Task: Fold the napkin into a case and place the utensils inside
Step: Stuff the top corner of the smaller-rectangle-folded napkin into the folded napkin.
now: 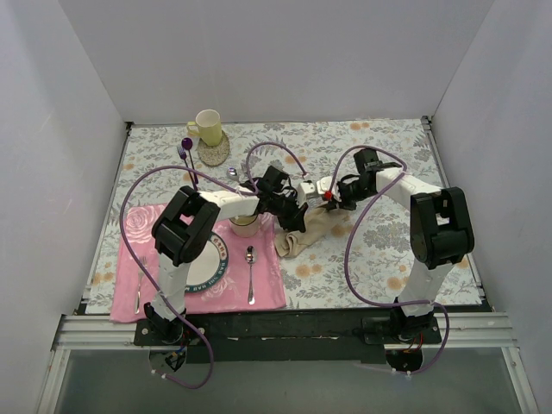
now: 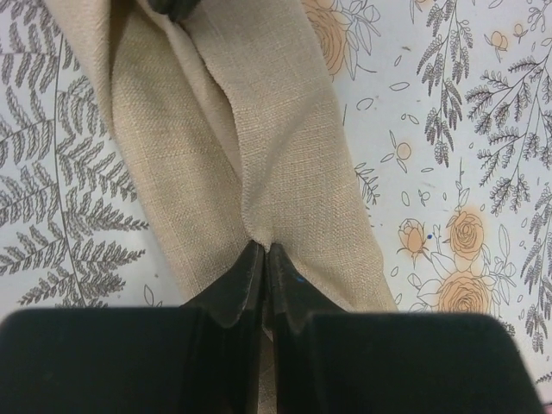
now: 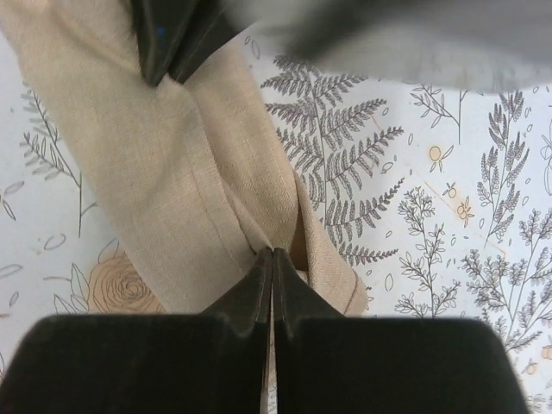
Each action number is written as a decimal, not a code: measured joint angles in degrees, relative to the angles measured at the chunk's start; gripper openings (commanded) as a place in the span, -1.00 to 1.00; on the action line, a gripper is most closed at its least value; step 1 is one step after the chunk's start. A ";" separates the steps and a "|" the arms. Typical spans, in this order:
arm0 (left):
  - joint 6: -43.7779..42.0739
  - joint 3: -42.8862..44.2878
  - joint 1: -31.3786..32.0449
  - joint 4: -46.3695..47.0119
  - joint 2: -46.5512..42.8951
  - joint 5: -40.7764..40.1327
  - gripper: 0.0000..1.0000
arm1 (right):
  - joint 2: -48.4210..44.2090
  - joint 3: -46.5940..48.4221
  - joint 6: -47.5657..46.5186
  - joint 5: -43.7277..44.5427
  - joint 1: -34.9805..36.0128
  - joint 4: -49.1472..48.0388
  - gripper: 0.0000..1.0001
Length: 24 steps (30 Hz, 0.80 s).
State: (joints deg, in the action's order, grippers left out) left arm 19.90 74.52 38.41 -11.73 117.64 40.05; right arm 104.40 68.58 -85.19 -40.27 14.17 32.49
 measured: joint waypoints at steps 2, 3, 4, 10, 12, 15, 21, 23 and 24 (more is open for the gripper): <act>-1.33 0.00 0.52 0.31 0.00 -0.13 -1.00 | 0.00 0.00 2.23 -0.81 -0.31 -1.05 -0.97; -1.84 0.00 0.63 0.37 0.00 -0.13 -1.00 | -0.02 0.00 2.97 -0.96 -0.37 -1.33 -0.97; -2.21 0.00 0.66 0.37 0.00 -0.11 -1.00 | -0.02 0.00 3.52 -1.07 -0.42 -1.53 -0.97; -2.91 0.00 0.66 0.37 0.00 0.00 -1.00 | -0.24 -1.75 6.08 -1.81 -0.50 -5.86 -0.97; -2.93 0.00 0.66 0.37 0.00 -0.04 -1.00 | -1.01 -3.76 7.78 -2.14 -0.52 -9.42 -0.97; -2.23 0.00 0.63 0.37 0.00 -0.13 -1.00 | -1.49 -5.29 10.45 -2.21 -0.50 -12.70 -0.97; -2.43 0.00 0.68 0.94 0.02 -0.20 -1.00 | -1.36 -5.73 16.96 -1.22 -0.61 -15.67 -0.97; -2.73 0.00 0.70 1.07 0.02 -0.22 -1.00 | -0.92 -5.73 18.40 -0.90 -0.68 -16.31 -0.97; -2.80 0.00 0.70 1.05 0.02 -0.20 -1.00 | -0.66 -5.73 19.30 -0.83 -0.68 -16.74 -0.97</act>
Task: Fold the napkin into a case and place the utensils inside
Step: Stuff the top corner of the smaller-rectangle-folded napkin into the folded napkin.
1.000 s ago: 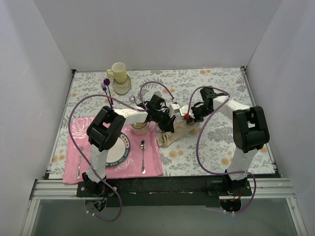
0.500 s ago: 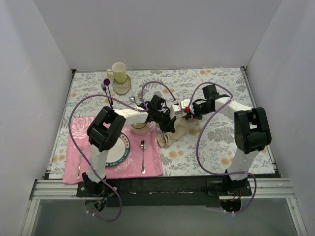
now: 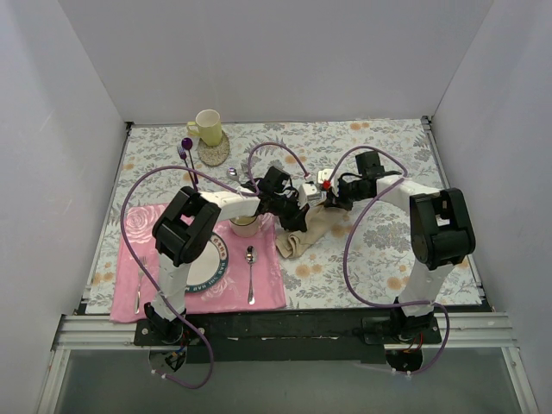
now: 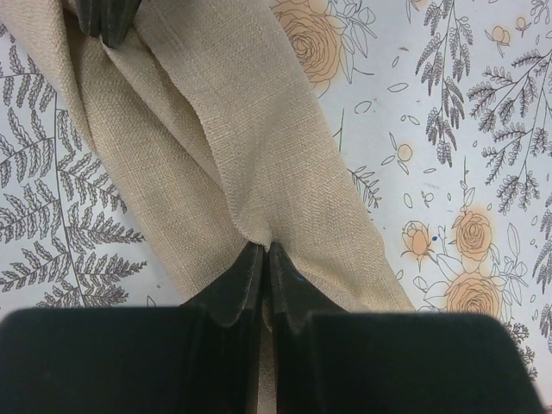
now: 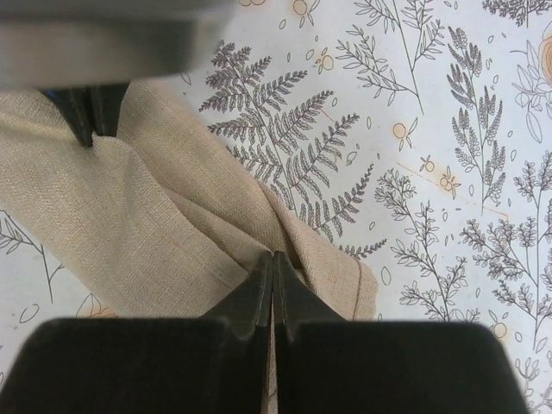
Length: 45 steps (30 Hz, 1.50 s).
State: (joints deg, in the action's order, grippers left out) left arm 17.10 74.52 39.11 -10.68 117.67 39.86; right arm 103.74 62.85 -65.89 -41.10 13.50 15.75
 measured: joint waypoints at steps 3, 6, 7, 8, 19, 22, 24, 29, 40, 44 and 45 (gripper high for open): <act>0.04 0.00 -0.02 -0.02 0.00 -0.02 -1.00 | 0.85 0.22 1.49 -0.09 -0.02 -0.63 -0.97; 0.13 0.00 -0.04 -0.04 0.02 0.00 -1.00 | 2.14 1.09 3.26 -0.24 -0.04 -0.83 -0.97; 0.20 -0.02 -0.09 -0.02 0.02 0.02 -1.00 | 2.64 1.64 3.96 -0.22 -0.02 -0.59 -0.97; 0.02 -0.09 -0.13 0.09 0.02 0.13 -1.00 | 3.30 2.36 4.72 0.07 -0.02 -0.26 -0.97; -2.29 -0.70 -0.74 2.38 0.02 0.52 -1.00 | 10.27 12.24 9.81 3.08 0.07 8.17 -0.97; -2.62 -0.70 -0.83 2.32 0.02 0.70 -1.00 | 11.02 13.77 11.69 3.56 0.13 9.84 -0.97; -2.95 -0.70 -1.05 2.29 0.02 0.79 -1.00 | 11.47 14.91 12.81 3.87 0.13 11.17 -0.97; -3.19 -0.48 -1.46 1.84 0.20 1.55 -1.00 | 11.52 16.81 13.55 4.42 0.02 14.99 -0.71; -2.91 0.90 -2.21 -1.09 1.38 5.22 -1.00 | 10.12 26.51 12.76 3.80 -5.38 19.58 0.35; -2.91 1.01 -2.32 -1.79 1.64 6.16 -1.00 | 9.75 26.12 7.72 3.76 -5.55 19.32 0.40; -2.93 1.05 -2.32 -1.92 1.68 6.36 -1.00 | 9.49 25.11 6.34 3.65 -5.42 18.56 0.39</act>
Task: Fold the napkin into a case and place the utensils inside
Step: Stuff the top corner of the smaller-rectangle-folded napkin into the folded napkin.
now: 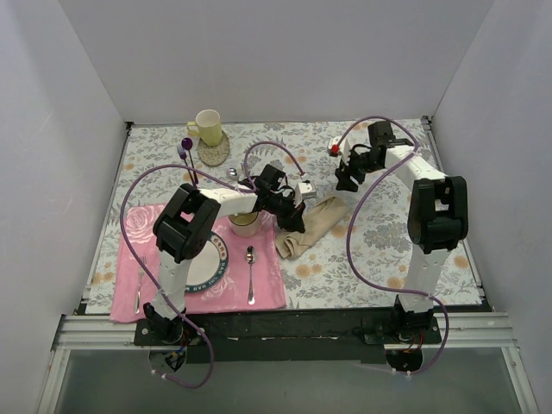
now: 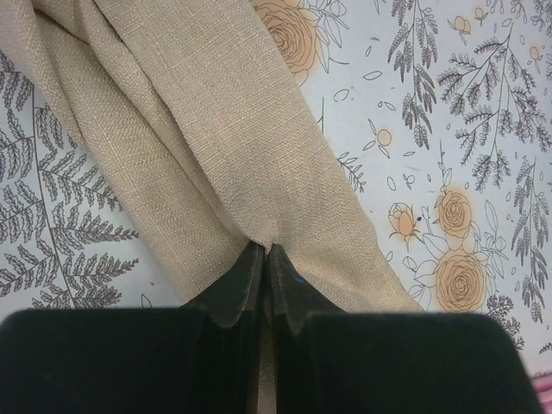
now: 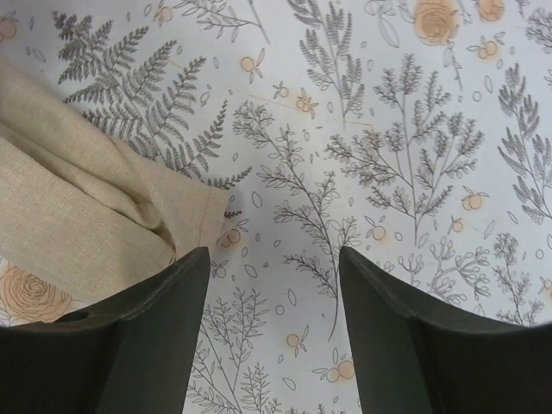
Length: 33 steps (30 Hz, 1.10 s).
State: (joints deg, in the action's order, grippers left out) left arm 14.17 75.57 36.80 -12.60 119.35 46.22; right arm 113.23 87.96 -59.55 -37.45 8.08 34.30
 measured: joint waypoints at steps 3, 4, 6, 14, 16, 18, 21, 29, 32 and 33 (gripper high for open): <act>0.00 0.24 0.00 -0.57 0.13 0.35 -1.00 | -0.70 -3.54 -3.96 -0.48 0.26 -1.44 0.40; 0.00 0.26 0.00 -0.66 0.13 0.37 -1.00 | -0.79 -4.72 -5.49 -0.76 0.35 -1.40 0.42; -0.02 0.26 0.00 -0.87 0.13 0.55 -1.00 | -0.76 -6.01 -8.04 -1.25 0.48 -1.16 0.43; -0.02 0.26 0.02 -1.29 0.13 0.85 -1.00 | -1.66 -12.70 -13.64 -1.01 1.44 -6.97 0.41; -0.02 0.26 0.00 -1.46 0.13 0.94 -1.00 | -1.66 -13.49 -14.56 -0.83 1.81 -7.67 0.41; -0.02 0.26 0.02 -1.57 0.13 0.98 -1.00 | -1.88 -13.46 -14.69 -0.79 1.86 -7.78 0.41; -0.02 0.35 0.02 -1.73 0.13 0.98 -1.00 | -1.97 -11.61 -14.10 -0.85 1.66 -6.16 0.39; -0.15 0.61 0.00 -2.01 0.33 1.22 -1.00 | -1.64 3.85 -20.96 -6.32 -2.10 5.99 0.36; -0.50 0.76 0.00 -2.23 0.37 1.29 -1.00 | -1.77 2.25 -28.24 -7.32 -2.69 11.96 0.38; -0.61 0.87 0.00 -2.40 0.46 1.36 -1.00 | -1.77 1.27 -30.67 -7.32 -2.47 13.92 0.39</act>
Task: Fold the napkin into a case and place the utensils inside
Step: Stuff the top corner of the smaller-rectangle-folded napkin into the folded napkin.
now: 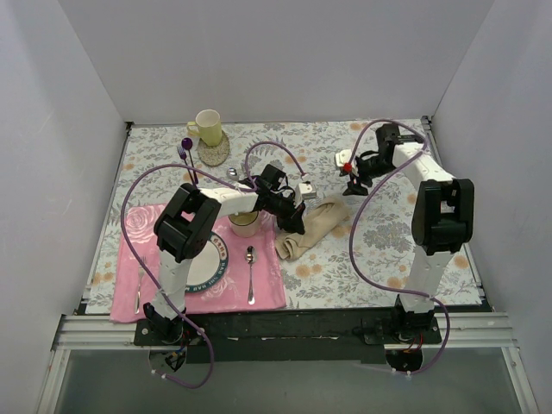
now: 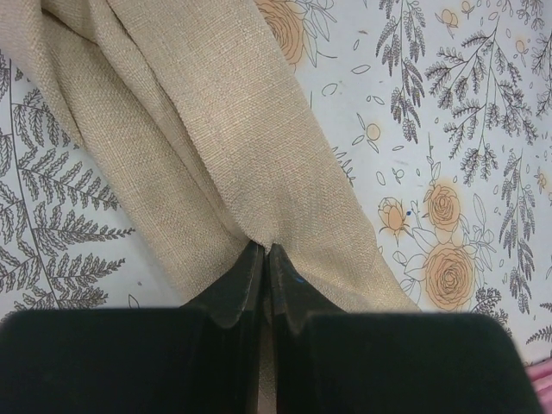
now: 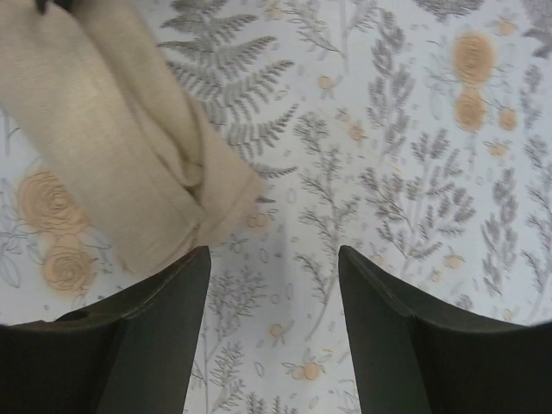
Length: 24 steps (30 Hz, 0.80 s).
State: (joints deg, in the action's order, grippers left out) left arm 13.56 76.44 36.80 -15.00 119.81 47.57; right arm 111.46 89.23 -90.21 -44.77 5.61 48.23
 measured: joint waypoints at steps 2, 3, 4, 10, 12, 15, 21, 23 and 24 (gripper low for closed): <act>-0.33 0.26 0.00 -0.37 0.15 0.13 -1.00 | 0.02 -1.90 -4.52 0.00 0.76 3.30 0.39; -0.52 0.35 -0.04 -0.48 0.22 0.28 -1.00 | 0.02 -2.19 -5.31 0.04 1.22 3.87 0.40; -0.70 0.39 -0.09 -0.52 0.31 0.48 -1.00 | 0.02 -2.89 -6.49 0.04 1.75 4.04 0.40; -1.46 0.85 -0.22 -1.18 0.63 1.18 -1.00 | 0.96 -5.05 -9.44 0.81 3.87 3.30 0.36; -1.68 1.07 -0.22 -1.46 0.74 1.29 -1.00 | 1.95 -5.05 -10.25 1.27 4.15 2.54 0.30; -1.99 1.31 -0.22 -1.86 0.85 1.36 -1.00 | 2.93 -5.77 -11.13 2.36 4.44 1.27 0.24; -2.58 1.62 -0.22 -2.43 0.90 1.33 -1.00 | 3.02 -10.56 -11.52 4.74 4.92 -3.30 -0.47; -2.75 1.64 -0.20 -2.54 0.90 1.33 -1.00 | 2.45 -11.45 -11.02 5.01 4.94 -4.35 -0.82; -2.80 1.66 -0.20 -2.56 0.90 1.33 -1.00 | 2.32 -11.78 -11.06 5.16 4.98 -5.01 -0.97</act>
State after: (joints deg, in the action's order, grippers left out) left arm 10.76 78.11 36.60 -17.56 120.70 48.90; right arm 113.78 77.45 -101.27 -39.62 10.59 43.22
